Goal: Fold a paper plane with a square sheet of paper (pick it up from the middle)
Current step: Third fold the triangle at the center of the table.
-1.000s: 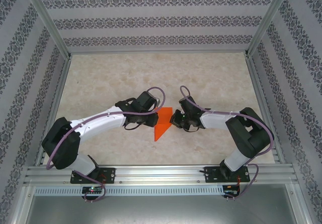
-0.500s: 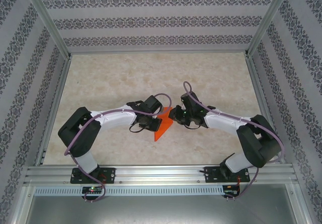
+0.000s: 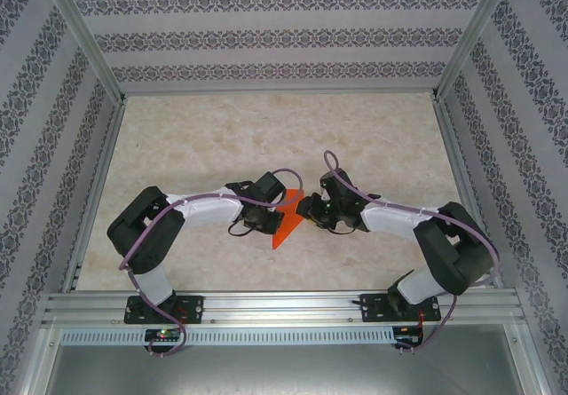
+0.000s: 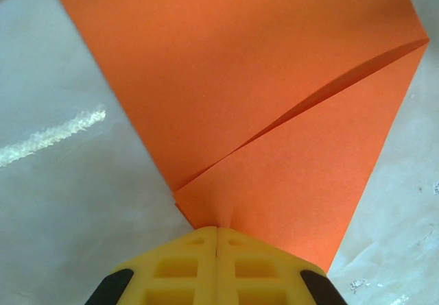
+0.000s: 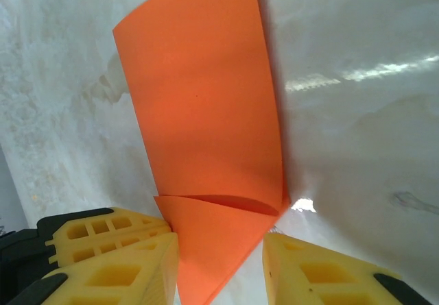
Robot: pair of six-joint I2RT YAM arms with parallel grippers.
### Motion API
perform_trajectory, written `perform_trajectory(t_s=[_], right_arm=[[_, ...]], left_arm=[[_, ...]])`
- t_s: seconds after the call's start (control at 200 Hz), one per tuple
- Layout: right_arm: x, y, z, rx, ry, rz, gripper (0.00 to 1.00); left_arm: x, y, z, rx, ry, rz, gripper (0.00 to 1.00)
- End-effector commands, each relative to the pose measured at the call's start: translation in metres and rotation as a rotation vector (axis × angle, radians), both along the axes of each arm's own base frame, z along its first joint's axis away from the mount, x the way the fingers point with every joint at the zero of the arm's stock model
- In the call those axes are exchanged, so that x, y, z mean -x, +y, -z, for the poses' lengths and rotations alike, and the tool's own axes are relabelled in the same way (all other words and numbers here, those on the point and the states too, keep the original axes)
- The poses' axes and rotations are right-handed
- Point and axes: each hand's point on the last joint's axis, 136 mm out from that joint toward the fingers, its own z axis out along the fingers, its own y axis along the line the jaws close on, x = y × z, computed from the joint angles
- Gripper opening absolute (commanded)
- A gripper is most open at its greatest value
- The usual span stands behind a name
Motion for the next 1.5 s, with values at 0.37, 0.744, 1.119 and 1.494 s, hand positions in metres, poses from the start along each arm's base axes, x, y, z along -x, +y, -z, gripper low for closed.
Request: perform_trajectory(t_s=[0.37, 0.744, 1.119, 1.494], right_arm=[[-0.011, -0.006, -0.002, 0.003, -0.029, 0.044, 0.40], [-0.014, 0.000, 0.009, -0.024, 0.012, 0.043, 0.41], [-0.014, 0.002, 0.005, -0.029, -0.003, 0.046, 0.41], [-0.010, -0.007, 0.012, -0.023, 0.015, 0.061, 0.43]], left_arm=[[-0.001, 0.009, 0.011, -0.023, -0.005, 0.001, 0.00], [0.002, 0.011, 0.013, -0.025, 0.003, 0.002, 0.00], [0.001, 0.012, 0.013, -0.036, -0.002, 0.006, 0.00], [0.006, 0.014, 0.014, -0.026, 0.011, -0.001, 0.00]])
